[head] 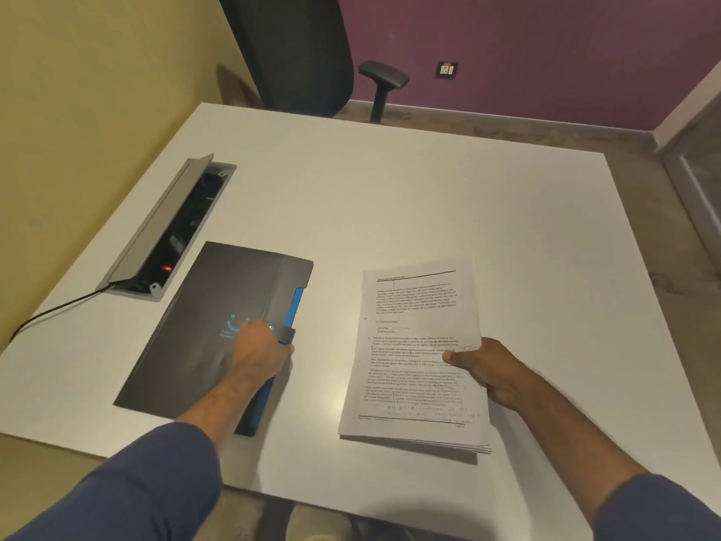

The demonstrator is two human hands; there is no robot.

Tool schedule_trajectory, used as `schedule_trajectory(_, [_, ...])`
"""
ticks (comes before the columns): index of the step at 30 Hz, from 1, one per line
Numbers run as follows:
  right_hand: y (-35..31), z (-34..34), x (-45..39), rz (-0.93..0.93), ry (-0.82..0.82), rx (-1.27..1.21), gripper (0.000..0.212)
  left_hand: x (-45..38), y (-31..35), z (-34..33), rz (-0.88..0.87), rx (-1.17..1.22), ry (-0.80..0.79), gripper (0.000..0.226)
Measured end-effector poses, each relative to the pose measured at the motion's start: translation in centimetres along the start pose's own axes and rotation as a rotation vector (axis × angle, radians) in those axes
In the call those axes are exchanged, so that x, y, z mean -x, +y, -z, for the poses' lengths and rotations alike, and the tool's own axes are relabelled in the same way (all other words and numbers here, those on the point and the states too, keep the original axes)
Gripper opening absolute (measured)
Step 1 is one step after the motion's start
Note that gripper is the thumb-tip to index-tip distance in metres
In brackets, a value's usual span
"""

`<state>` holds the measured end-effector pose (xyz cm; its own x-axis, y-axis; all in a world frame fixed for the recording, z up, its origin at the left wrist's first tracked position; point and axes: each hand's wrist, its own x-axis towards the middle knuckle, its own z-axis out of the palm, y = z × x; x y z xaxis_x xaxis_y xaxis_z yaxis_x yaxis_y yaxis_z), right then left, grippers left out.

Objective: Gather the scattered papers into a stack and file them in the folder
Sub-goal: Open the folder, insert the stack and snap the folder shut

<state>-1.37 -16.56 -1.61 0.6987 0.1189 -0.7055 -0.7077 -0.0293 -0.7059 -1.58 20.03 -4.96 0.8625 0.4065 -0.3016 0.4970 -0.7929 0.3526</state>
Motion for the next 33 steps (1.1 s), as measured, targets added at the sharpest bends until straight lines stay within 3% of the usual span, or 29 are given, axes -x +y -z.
schedule_trajectory(6, [0.2, 0.3, -0.4, -0.039, -0.017, 0.047, 0.031, 0.5, 2.0, -0.9, 0.021, 0.247, -0.079, 0.041])
schedule_trajectory(11, [-0.3, 1.0, -0.3, -0.024, -0.025, 0.031, 0.031, 1.8, 4.2, -3.0, -0.158, 0.312, -0.172, 0.024])
schedule_trajectory(18, [-1.8, 1.8, 0.0, 0.052, -0.058, -0.064, 0.037, 3.0, 5.1, -4.2, -0.433, 0.15, -0.145, 0.037])
schedule_trajectory(20, [-2.4, 1.0, -0.2, 0.079, -0.088, -0.104, 0.038, 3.2, 5.4, -4.2, -0.394, 0.232, -0.229, 0.02])
schedule_trajectory(22, [-2.9, 0.0, -0.7, 0.103, -0.101, -0.137, 0.039, 3.7, 5.9, -3.9, -0.347, 0.297, -0.306, 0.021])
schedule_trajectory(26, [-3.7, -2.1, -2.0, 0.129, -0.071, -0.067, 0.034, 3.3, 6.1, -3.8, -0.442, 0.172, -0.202, 0.037])
schedule_trajectory(29, [-4.1, -2.9, -3.1, 0.134, -0.031, 0.045, 0.032, 2.9, 5.2, -3.3, -0.331, 0.052, 0.018, 0.014])
schedule_trajectory(30, [-4.2, -3.1, -3.4, 0.131, -0.02, 0.069, 0.031, 2.8, 4.7, -3.4, -0.316, 0.001, 0.06, 0.016])
schedule_trajectory(33, [-4.4, -3.6, -4.3, 0.127, -0.002, 0.136, 0.029, 2.5, 3.5, -2.9, -0.132, -0.162, 0.038, 0.063])
